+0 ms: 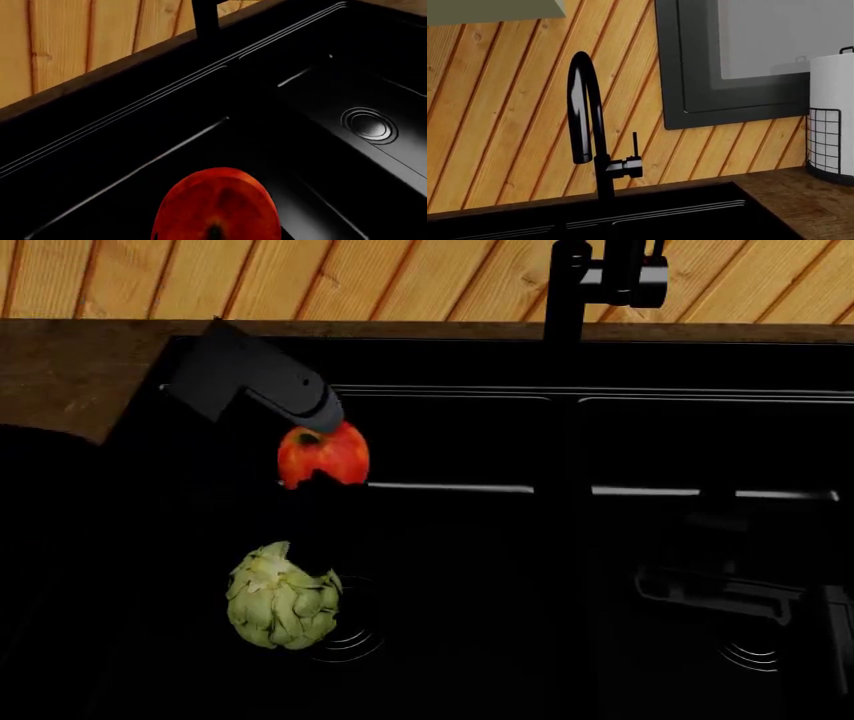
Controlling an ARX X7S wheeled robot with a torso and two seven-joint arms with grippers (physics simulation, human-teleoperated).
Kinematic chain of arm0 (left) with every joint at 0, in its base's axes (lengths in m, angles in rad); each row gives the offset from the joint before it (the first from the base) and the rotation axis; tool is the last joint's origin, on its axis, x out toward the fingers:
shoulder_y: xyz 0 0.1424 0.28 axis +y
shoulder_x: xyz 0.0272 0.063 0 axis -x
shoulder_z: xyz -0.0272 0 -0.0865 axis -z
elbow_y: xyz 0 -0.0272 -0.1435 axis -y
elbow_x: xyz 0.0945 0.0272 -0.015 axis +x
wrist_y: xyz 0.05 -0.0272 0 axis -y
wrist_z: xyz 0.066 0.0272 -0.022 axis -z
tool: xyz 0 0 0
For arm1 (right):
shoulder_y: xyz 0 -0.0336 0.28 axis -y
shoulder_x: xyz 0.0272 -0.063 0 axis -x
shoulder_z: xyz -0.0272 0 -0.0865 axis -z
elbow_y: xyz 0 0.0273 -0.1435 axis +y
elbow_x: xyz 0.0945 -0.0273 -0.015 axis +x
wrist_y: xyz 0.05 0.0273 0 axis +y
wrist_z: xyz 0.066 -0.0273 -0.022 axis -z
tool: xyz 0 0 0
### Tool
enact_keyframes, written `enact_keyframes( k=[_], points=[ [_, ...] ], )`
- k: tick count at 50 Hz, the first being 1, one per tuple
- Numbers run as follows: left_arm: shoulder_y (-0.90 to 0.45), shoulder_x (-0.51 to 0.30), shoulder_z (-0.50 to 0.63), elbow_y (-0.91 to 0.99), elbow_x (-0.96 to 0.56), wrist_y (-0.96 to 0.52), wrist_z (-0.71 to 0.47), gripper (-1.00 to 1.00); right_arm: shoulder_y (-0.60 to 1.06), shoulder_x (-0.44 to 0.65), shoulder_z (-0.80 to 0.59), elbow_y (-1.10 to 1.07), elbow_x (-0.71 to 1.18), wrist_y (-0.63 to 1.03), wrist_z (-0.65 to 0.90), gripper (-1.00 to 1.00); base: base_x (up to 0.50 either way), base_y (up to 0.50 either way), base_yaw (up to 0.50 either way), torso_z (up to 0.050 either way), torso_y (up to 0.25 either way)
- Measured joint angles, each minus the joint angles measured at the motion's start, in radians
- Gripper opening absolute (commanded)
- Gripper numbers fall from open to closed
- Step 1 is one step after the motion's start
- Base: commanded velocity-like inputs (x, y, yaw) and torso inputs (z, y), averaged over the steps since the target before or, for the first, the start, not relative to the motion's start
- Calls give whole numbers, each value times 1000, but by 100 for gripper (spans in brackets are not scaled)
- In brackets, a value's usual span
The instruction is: Pick the apple from the counter and place it in the sink
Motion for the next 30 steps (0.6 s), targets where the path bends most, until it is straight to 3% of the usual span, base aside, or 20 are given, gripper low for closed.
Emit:
enact_keyframes(
  k=[16, 30],
  points=[
    [56, 66, 43, -11, -1, -24, 78, -100, 8, 8, 3, -1, 20, 3, 17, 100, 0, 0, 0, 0, 0],
    [103, 144, 52, -128, -13, -18, 129, -100, 8, 13, 12, -7, 43, 5, 29, 100, 0, 0, 0, 0, 0]
  ],
)
